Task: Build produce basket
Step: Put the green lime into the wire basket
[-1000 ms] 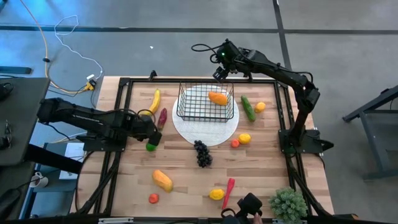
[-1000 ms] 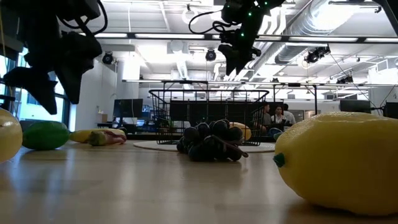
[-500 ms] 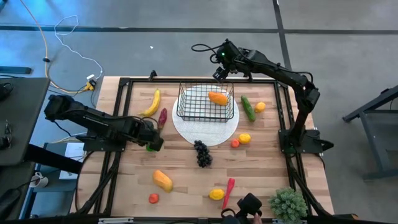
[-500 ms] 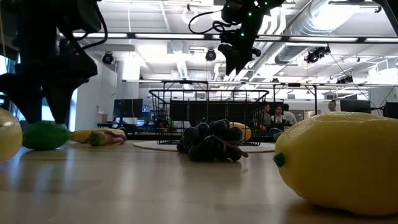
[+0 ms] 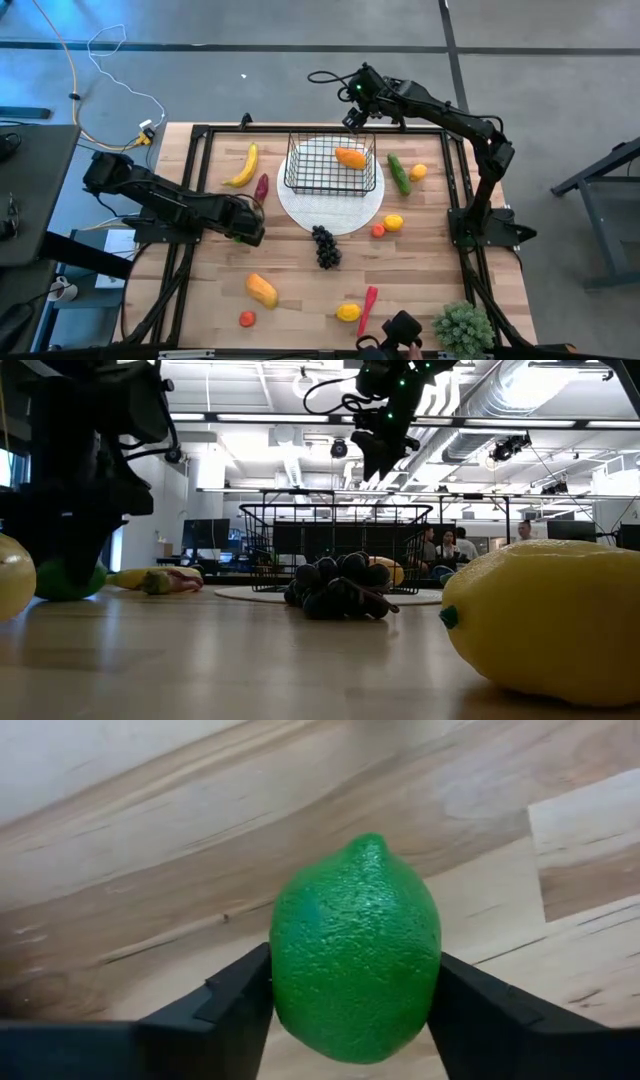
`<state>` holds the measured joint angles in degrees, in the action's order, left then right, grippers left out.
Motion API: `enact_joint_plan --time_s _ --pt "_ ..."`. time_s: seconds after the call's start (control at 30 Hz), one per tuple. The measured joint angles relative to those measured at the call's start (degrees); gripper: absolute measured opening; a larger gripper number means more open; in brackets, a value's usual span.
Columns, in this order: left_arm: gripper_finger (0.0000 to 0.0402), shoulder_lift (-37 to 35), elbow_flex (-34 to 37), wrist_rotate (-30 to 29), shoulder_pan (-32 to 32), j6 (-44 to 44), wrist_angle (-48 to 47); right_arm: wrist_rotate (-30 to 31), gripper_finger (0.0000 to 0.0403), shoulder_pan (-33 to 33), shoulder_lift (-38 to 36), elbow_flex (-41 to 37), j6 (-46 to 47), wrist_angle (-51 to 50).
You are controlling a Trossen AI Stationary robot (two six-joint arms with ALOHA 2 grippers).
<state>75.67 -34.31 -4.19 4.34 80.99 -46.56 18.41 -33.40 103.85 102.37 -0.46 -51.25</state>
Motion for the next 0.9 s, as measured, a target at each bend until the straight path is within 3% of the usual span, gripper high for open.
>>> enact_joint_plan --time_s 0.23,0.57,0.9 --pt "0.0151 -1.73 0.01 -0.16 0.0 -0.17 1.79 0.02 0.025 0.02 -0.15 0.0 -1.03 -0.41" --pt "0.0155 -11.45 0.01 -7.81 -1.5 -0.99 9.37 0.02 0.025 0.02 -0.15 0.0 -1.03 -0.77" --pt "0.0154 -18.31 -0.03 -15.46 -7.69 -15.07 21.59 0.04 0.025 0.02 -0.15 0.0 0.62 -0.85"
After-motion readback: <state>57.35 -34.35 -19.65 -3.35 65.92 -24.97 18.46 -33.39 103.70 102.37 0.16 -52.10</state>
